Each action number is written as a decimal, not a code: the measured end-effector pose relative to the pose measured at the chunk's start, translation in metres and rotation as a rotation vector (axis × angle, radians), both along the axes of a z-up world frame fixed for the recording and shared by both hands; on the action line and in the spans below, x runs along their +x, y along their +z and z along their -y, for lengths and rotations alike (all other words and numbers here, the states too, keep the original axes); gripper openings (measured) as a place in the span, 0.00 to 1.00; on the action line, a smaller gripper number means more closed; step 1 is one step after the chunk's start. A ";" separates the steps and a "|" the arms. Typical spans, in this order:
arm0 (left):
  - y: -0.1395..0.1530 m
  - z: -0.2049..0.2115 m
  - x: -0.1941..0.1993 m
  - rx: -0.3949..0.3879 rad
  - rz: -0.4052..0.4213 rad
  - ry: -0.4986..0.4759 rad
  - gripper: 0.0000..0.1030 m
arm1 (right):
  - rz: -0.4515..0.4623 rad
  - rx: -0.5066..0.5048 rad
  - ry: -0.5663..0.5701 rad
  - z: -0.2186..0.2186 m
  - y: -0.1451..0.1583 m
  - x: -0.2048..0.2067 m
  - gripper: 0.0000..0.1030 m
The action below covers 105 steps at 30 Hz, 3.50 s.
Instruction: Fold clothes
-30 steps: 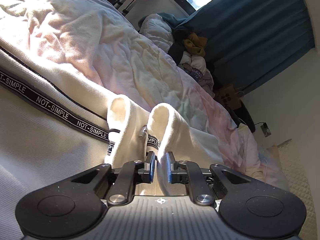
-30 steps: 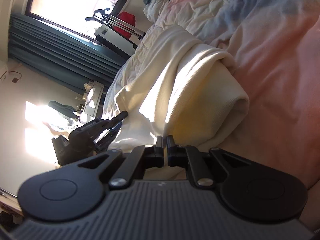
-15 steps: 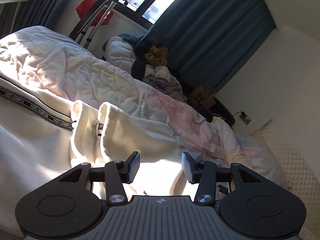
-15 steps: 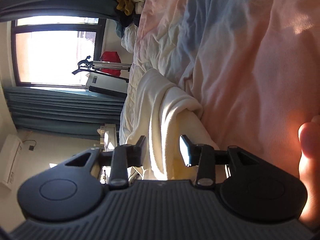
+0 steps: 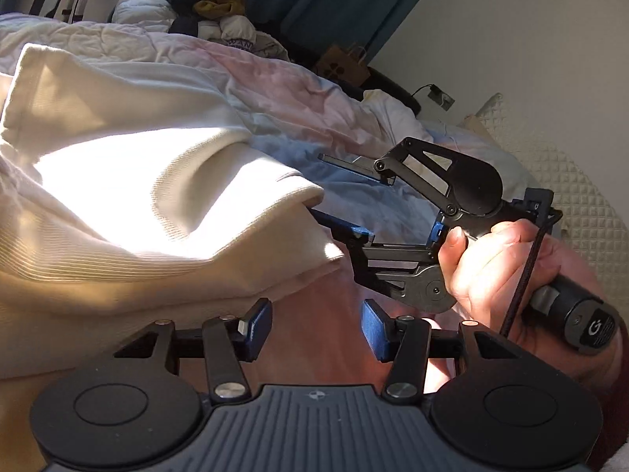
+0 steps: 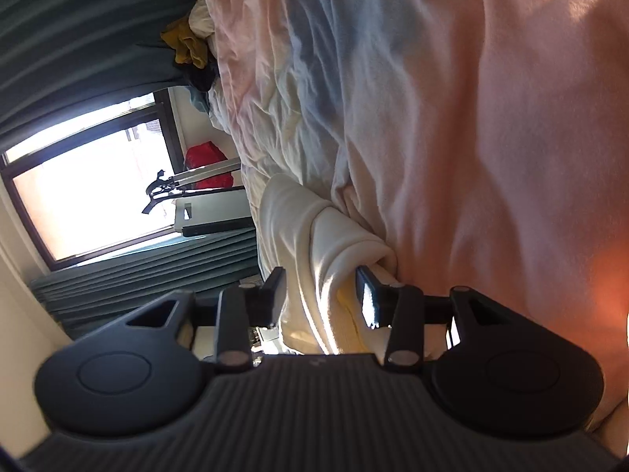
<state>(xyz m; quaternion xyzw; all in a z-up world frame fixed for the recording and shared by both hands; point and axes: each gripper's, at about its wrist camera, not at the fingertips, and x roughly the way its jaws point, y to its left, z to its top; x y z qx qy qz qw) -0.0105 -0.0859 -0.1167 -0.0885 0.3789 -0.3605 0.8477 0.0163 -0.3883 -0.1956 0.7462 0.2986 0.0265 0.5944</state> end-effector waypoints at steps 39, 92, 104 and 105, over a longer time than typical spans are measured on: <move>-0.002 0.023 0.015 -0.037 0.213 0.186 0.12 | 0.088 -0.076 0.010 -0.015 0.021 -0.043 0.06; 0.083 -0.399 0.000 -0.253 -0.134 1.324 0.88 | 0.407 -1.219 0.566 -0.239 0.060 0.057 0.07; 0.087 -0.431 0.001 -0.126 -0.092 1.557 0.84 | 0.380 -1.207 0.560 -0.242 0.063 0.058 0.04; 0.086 -0.437 0.006 -0.123 -0.089 1.568 0.83 | 0.381 -1.213 0.562 -0.243 0.063 0.059 0.04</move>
